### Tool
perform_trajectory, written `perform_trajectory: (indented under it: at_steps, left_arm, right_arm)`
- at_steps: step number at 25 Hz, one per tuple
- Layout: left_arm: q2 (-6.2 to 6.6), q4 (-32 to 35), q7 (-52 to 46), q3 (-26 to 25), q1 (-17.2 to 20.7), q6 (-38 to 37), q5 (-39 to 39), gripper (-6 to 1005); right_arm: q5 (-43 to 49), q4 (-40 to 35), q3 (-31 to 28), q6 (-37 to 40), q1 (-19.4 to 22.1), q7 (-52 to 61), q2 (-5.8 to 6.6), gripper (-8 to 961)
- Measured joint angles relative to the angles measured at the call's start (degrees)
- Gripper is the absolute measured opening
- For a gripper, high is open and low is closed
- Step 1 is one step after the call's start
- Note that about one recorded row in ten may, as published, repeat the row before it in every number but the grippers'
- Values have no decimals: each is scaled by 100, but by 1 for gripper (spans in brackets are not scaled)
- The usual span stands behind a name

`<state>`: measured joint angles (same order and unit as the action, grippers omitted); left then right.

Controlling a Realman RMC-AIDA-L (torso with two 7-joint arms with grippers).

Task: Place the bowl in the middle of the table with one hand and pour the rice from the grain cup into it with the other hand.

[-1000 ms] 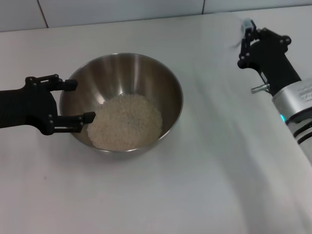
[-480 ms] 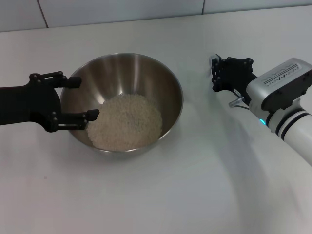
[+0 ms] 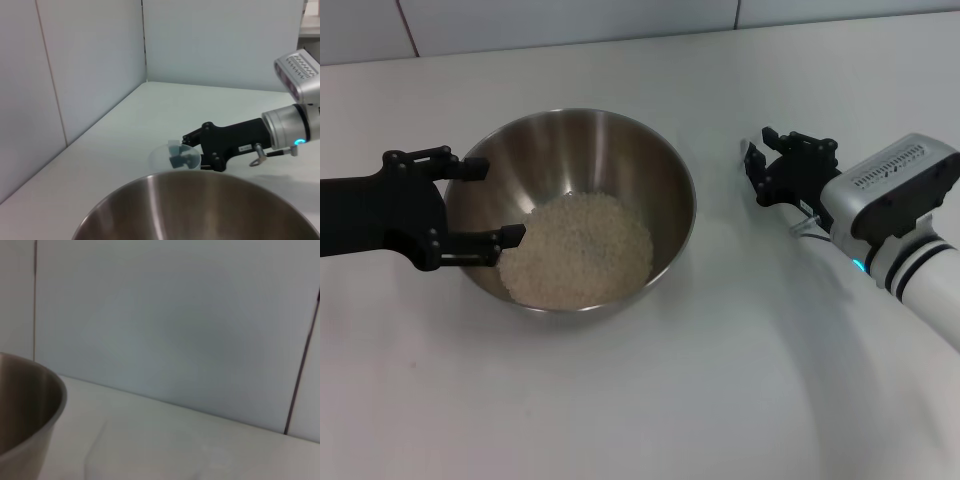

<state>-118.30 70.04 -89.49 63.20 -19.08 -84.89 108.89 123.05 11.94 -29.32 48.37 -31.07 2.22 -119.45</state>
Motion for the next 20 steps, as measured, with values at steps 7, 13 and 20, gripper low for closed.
perform_trajectory:
  at_steps: [7, 13, 20]
  left_arm:
    - [0, 0, 1, -1, 0, -1, 0, 863]
    - [10, -17, 7, -2, 1, -2, -1, 863]
    - [4, -21, 19, -20, 0, 1, 0, 864]
  right_arm:
    - [1, 329, -13, 779, 698, -3, 26, 322]
    - [-58, 449, -228, 2393, 1532, 137, 56, 569]
    - [194, -213, -311, 5048, 1502, 1132, 465, 787]
